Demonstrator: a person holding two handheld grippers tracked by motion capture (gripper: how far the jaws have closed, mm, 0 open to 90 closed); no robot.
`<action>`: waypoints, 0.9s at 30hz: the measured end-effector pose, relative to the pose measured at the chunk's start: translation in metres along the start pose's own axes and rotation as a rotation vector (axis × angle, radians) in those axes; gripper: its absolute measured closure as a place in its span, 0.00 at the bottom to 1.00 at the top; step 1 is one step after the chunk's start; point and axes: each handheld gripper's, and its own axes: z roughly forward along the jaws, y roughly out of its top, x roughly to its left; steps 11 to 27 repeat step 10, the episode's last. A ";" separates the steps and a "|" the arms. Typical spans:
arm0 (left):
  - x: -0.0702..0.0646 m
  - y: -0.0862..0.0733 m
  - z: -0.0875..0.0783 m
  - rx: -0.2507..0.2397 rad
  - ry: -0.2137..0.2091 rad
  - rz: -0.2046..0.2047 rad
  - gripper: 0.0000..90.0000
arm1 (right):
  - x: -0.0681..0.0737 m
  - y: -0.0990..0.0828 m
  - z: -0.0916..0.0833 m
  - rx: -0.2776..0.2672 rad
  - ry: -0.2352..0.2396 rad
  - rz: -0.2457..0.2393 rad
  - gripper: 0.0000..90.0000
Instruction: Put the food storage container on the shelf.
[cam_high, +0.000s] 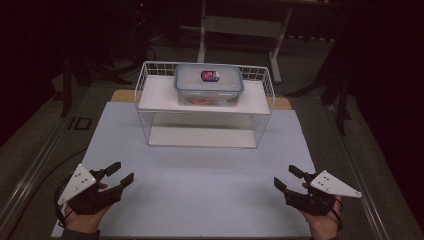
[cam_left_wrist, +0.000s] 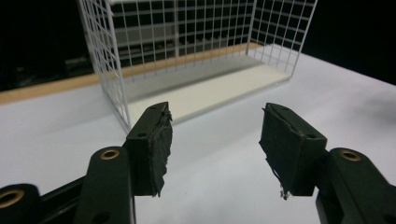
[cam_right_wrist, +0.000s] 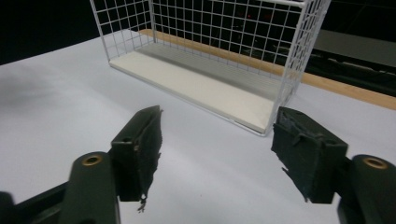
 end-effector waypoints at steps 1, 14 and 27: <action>0.000 0.000 0.000 -0.003 -0.001 -0.001 0.47 | 0.000 -0.001 -0.001 0.003 -0.006 -0.002 0.34; 0.005 -0.005 0.007 0.006 0.015 0.000 0.43 | -0.003 -0.005 0.000 0.014 -0.014 -0.019 0.27; 0.005 -0.005 0.007 0.006 0.015 0.000 0.43 | -0.003 -0.005 0.000 0.014 -0.014 -0.019 0.27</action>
